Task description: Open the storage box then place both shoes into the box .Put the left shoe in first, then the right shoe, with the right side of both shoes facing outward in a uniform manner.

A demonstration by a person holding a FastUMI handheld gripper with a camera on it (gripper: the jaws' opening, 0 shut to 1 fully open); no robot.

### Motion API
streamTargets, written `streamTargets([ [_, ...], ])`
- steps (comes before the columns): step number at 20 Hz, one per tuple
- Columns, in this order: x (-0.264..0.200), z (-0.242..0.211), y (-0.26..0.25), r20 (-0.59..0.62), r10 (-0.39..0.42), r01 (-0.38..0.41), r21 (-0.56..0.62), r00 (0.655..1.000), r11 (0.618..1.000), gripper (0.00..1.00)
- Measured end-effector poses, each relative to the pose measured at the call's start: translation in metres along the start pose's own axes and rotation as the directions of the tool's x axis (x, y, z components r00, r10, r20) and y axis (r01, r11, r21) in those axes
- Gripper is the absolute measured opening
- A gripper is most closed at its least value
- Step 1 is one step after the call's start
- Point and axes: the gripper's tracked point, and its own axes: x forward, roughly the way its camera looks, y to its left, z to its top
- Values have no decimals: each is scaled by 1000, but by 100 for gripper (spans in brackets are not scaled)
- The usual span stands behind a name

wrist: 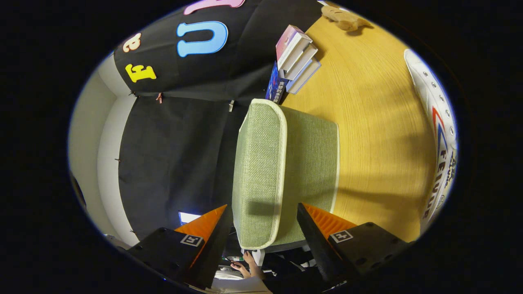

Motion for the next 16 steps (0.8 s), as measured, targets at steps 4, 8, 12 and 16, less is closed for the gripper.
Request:
streamTargets([
  [4,12,1,2,2,90,-90,70,996,993,96],
  [8,21,0,6,15,173,-174,141,985,975,83],
  [12,20,-5,9,10,218,-217,169,976,961,65],
  [16,9,-4,17,39,234,-237,167,971,957,20],
])
